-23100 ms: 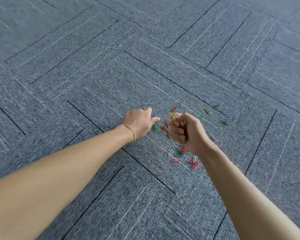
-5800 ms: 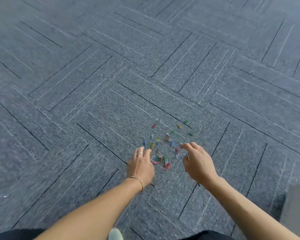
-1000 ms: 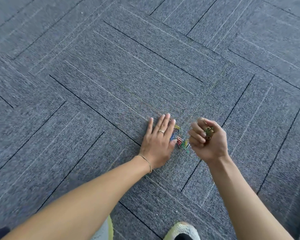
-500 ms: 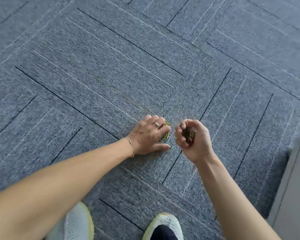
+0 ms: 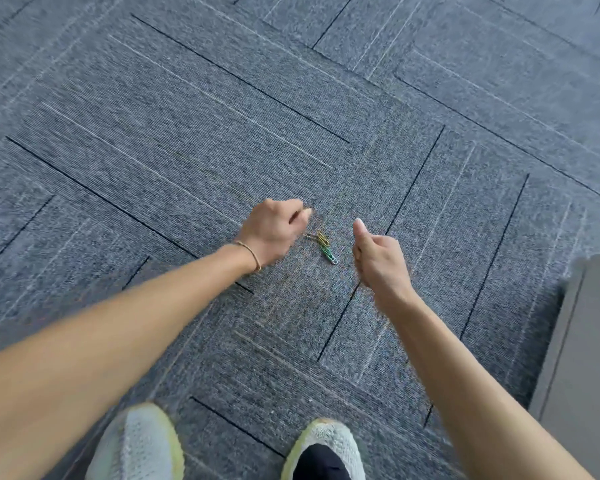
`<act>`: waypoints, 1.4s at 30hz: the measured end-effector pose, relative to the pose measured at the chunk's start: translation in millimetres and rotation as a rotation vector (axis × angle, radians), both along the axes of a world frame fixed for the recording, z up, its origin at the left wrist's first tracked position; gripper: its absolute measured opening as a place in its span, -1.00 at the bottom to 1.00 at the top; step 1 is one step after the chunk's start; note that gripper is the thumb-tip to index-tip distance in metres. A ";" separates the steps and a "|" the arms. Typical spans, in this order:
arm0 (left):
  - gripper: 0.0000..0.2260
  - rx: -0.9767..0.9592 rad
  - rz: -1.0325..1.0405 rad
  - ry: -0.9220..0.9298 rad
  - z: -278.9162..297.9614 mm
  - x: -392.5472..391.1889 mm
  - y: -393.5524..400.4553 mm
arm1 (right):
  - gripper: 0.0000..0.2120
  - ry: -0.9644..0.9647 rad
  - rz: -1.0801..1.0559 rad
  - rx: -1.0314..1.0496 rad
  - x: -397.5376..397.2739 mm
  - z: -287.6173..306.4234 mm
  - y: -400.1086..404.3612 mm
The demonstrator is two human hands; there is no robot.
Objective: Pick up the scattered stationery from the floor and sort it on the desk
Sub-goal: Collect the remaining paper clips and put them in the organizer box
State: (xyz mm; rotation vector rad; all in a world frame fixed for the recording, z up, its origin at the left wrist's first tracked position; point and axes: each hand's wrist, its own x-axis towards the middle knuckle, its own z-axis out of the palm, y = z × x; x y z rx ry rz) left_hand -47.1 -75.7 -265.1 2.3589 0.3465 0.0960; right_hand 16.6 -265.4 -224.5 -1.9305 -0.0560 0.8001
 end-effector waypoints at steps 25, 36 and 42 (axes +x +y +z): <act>-0.57 -1.915 0.594 0.304 20.7 -55.9 7.1 | -0.74 -0.211 0.448 -0.099 21.3 -26.8 35.2; -0.57 -1.642 0.702 0.475 28.8 -54.5 8.5 | -0.72 0.630 0.027 0.698 18.8 -7.0 28.8; -0.77 -1.317 0.745 0.306 35.9 -43.9 10.8 | -0.46 -0.415 0.542 -0.355 27.7 -20.5 55.0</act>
